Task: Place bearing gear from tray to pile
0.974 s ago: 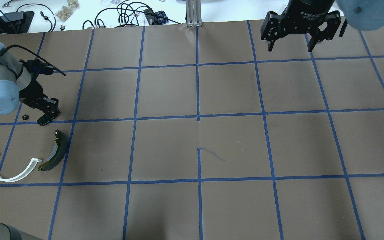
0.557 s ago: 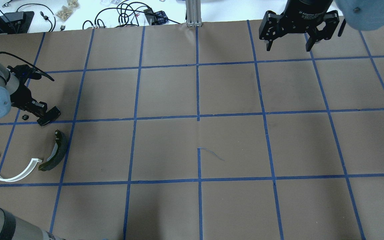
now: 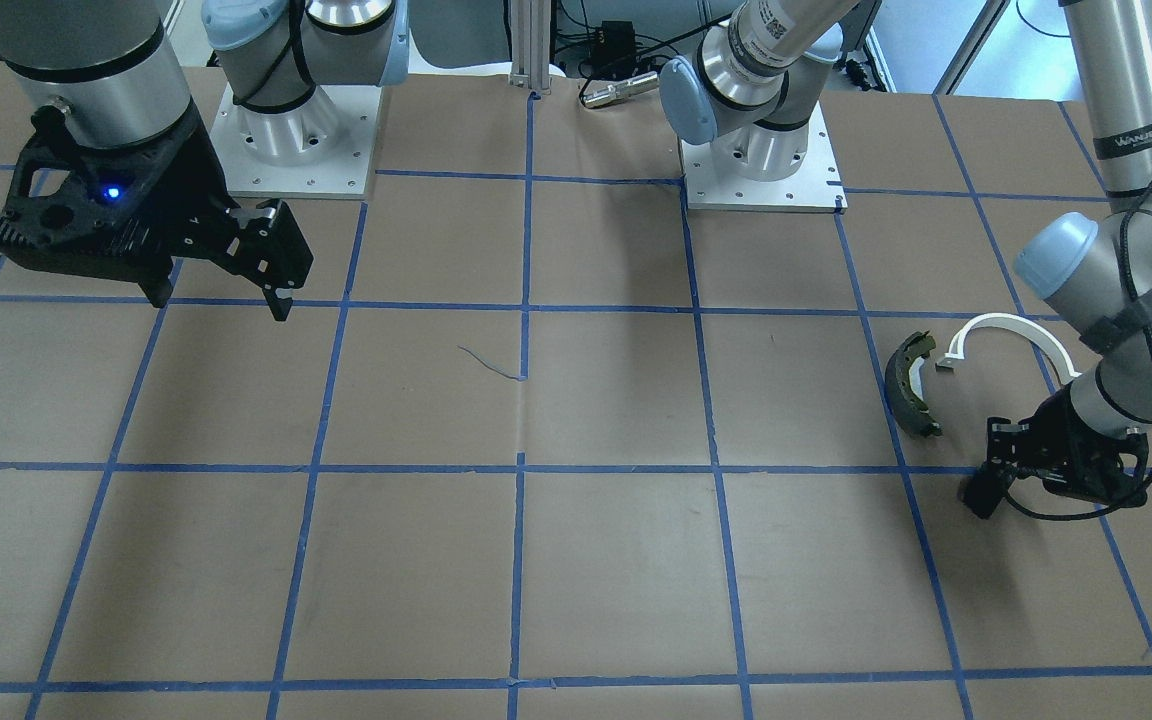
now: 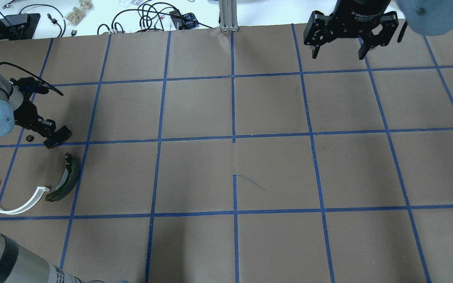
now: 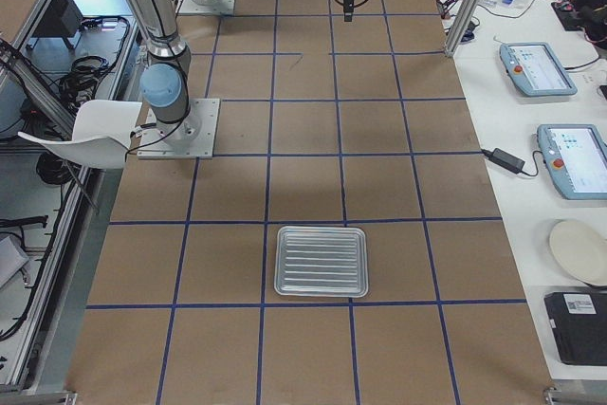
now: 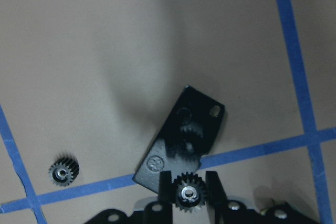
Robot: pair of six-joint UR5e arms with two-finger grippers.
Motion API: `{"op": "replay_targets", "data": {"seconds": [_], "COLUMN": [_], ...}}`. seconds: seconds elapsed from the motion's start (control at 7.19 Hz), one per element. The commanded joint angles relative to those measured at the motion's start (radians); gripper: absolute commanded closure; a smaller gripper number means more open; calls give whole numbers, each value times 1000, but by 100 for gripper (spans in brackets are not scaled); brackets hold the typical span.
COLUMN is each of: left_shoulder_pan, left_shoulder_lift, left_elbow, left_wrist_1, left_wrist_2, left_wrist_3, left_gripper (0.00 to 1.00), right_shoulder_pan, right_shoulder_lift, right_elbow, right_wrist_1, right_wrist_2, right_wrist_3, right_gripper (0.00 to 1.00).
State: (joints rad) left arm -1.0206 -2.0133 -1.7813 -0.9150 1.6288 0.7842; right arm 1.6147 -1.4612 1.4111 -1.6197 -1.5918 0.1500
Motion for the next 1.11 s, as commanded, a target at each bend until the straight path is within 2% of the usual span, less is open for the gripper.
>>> {"op": "replay_targets", "data": {"seconds": [0.0, 0.42, 0.7, 0.97], "left_shoulder_pan": [2, -67, -262, -480], "left_shoulder_lift": [4, 77, 169, 279], "left_elbow": [-3, 11, 23, 66], "left_wrist_1": [-2, -59, -174, -353], "left_wrist_2": [-1, 2, 12, 8], "left_wrist_3": [-20, -147, -462, -734], "left_gripper": [1, 0, 0, 0], "right_shoulder_pan": [1, -1, 1, 1], "right_shoulder_lift": [-16, -19, -22, -24], "right_elbow": [-3, -11, -11, -9], "right_wrist_1": [13, 0, 12, 17], "right_wrist_2": [6, 7, 7, 7], "right_wrist_3": [0, 5, 6, 5], "right_gripper": [0, 0, 0, 0]}}
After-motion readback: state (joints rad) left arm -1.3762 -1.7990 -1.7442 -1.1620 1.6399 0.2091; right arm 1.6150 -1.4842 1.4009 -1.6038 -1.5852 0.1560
